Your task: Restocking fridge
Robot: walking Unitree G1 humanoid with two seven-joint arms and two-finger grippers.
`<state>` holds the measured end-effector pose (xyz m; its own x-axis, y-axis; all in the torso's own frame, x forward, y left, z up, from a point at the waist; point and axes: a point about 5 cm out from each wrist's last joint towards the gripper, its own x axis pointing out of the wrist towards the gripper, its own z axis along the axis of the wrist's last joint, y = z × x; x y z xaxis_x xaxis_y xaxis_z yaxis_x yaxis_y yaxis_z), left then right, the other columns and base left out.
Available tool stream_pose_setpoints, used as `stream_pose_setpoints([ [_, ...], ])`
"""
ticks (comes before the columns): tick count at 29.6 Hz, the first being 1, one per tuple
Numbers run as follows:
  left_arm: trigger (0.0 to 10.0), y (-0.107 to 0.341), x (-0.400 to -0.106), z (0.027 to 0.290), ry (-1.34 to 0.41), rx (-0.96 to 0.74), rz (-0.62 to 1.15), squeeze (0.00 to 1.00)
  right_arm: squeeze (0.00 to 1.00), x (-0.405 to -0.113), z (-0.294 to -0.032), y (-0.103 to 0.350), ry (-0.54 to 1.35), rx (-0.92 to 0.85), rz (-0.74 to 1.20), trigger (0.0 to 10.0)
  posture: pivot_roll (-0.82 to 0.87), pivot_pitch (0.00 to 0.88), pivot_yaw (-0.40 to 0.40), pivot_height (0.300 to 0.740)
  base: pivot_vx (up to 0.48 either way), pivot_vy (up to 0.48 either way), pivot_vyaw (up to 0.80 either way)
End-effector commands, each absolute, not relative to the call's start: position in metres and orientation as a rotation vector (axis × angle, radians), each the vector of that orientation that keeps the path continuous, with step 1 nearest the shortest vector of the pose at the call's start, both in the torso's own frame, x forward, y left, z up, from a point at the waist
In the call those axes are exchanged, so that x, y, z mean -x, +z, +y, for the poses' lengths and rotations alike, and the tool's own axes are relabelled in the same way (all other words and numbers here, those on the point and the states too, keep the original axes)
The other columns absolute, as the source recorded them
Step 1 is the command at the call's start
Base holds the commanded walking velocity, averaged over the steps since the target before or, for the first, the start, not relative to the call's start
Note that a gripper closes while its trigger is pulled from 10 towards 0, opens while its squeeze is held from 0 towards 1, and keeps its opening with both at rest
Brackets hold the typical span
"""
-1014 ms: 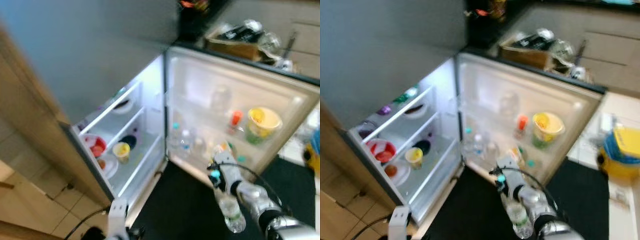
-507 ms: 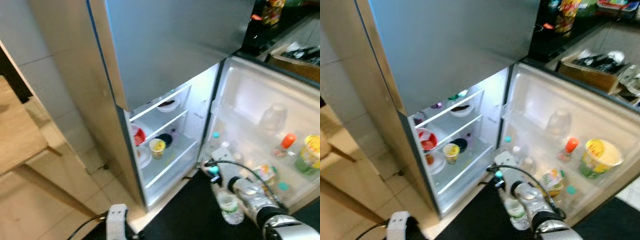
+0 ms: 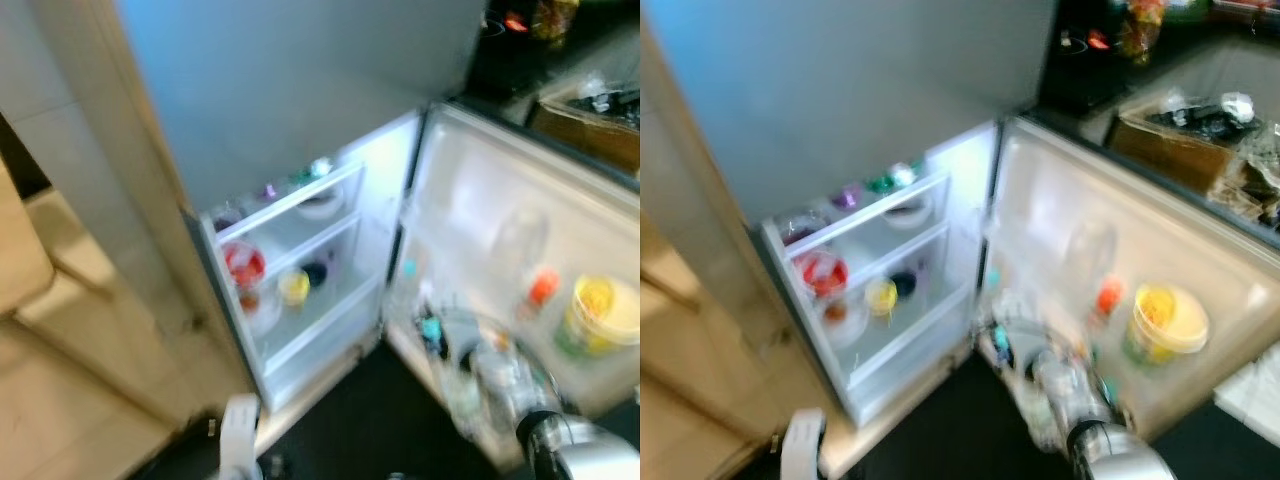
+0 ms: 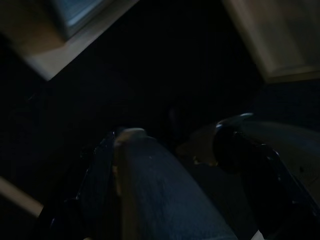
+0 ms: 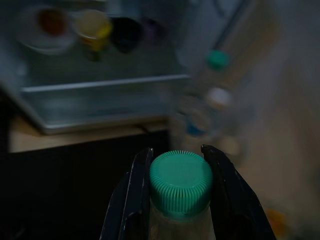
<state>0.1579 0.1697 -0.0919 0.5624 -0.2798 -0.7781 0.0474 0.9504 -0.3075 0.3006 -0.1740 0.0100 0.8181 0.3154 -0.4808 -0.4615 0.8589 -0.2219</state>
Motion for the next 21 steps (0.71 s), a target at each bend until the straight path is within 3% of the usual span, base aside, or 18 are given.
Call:
stream_pose_setpoints([
  [1,10.0,-0.093,-0.156,0.168,-0.183,0.273,0.958,0.00,0.00,-0.304,-0.168,0.014,0.446,0.355,0.420,10.0,-0.05,0.012,-0.028,0.740,0.000,0.000,0.00],
  [17,10.0,-0.081,-0.182,0.166,-0.192,0.289,0.859,0.00,0.00,-0.315,-0.151,0.027,0.516,0.371,0.351,10.0,-0.04,0.022,-0.035,0.740,0.000,0.000,0.00],
  [21,10.0,-0.078,-0.188,0.163,-0.222,0.289,0.841,0.00,0.00,-0.317,-0.149,0.030,0.523,0.372,0.339,10.0,-0.05,0.023,-0.034,0.740,0.000,-0.471,0.00],
])
